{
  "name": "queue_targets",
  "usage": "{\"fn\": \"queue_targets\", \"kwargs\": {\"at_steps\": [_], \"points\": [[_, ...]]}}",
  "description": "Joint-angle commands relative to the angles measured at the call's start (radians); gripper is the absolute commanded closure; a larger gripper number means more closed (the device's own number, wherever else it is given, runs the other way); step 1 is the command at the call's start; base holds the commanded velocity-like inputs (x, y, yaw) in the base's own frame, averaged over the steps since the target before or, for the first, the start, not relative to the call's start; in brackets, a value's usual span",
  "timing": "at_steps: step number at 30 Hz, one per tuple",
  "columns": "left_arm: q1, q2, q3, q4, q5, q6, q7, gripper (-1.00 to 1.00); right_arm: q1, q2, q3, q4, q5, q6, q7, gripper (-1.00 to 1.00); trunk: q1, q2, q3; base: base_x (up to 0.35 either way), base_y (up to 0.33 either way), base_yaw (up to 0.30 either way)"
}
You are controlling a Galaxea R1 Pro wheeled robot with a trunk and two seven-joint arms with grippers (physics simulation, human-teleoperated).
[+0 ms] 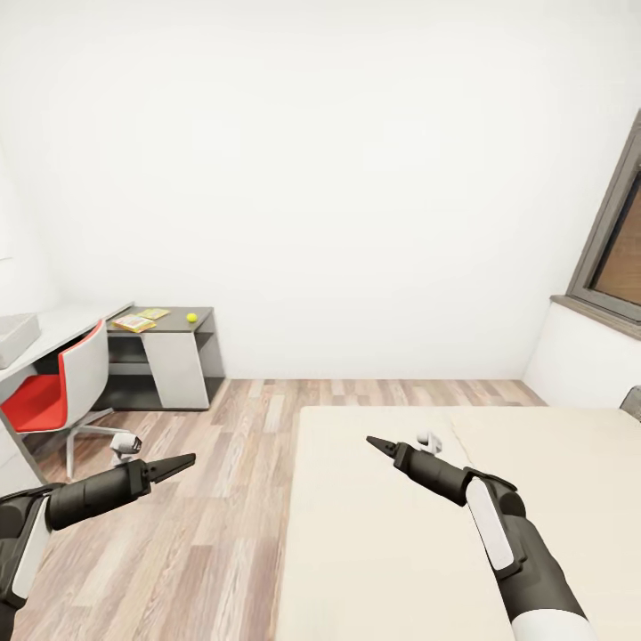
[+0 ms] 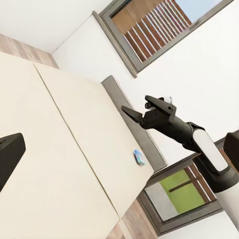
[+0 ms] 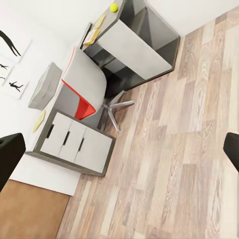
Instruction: Put all the toys in the child's room - the three board games (two on the bed and one on the table), the two jigsaw puzzles on the table, and the tennis ball on the table - inside the toy box on the table in the child's room.
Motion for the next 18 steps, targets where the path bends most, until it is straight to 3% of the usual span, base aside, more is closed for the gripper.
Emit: {"fn": "queue_targets", "kwargs": {"at_steps": [1, 18], "points": [[-0.001, 0.001, 0.000, 0.000, 0.002, 0.010, -0.002, -1.00, -0.001, 0.001, -0.002, 0.000, -0.002, 0.006, 0.002, -1.00, 0.001, -0.003, -0.002, 0.000, -0.119, 0.000], [0.000, 0.002, 0.002, 0.000, 0.002, 0.010, -0.004, -1.00, -0.001, 0.001, -0.002, 0.002, -0.001, 0.006, 0.000, -1.00, 0.001, -0.003, -0.002, 0.000, -0.116, 0.000]]}}
